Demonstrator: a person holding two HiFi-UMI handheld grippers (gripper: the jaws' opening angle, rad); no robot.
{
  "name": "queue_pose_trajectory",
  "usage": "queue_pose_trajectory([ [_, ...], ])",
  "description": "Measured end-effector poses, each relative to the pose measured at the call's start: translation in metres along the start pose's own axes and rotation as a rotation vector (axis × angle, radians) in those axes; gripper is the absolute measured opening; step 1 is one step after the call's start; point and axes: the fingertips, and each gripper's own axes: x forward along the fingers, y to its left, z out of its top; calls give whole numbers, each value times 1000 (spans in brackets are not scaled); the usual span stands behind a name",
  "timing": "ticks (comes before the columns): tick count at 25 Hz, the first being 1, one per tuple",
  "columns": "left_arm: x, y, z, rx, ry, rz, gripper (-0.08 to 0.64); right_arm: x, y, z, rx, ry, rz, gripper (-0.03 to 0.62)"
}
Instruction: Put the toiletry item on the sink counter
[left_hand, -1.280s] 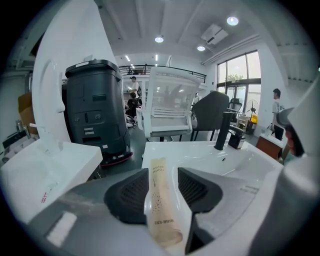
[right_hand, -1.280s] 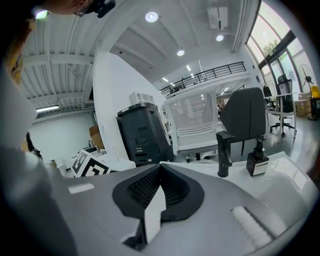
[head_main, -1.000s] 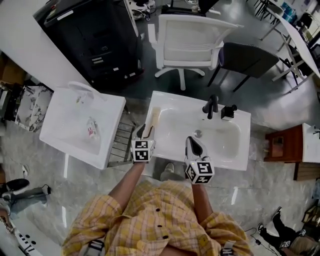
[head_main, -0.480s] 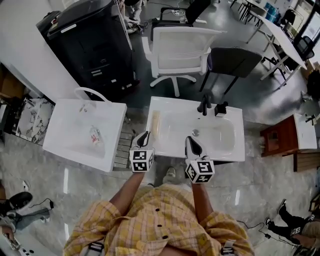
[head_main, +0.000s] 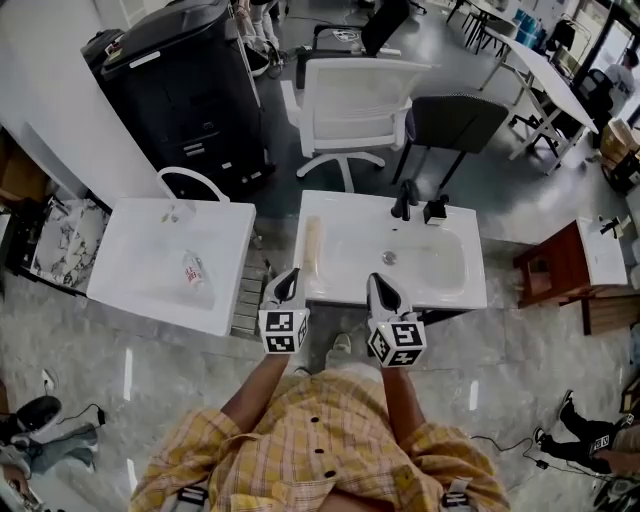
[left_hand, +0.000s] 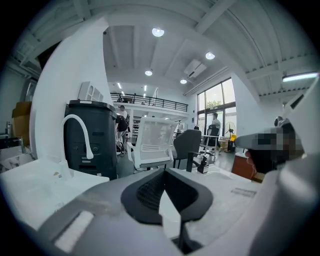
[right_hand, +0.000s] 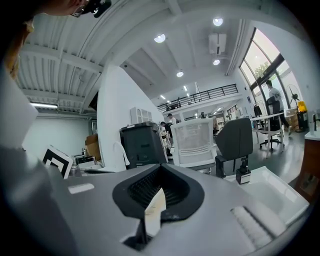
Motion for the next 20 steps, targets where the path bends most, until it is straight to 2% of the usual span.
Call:
queue_pose_trajectory([
  [11,-45,-10,10,10,-90,-32,0,-25,25,-6,-37,-9,-5,0],
  [20,-65,-11,11,36,-114,-28,0,-30,35,-10,-41,-21,-5,0],
])
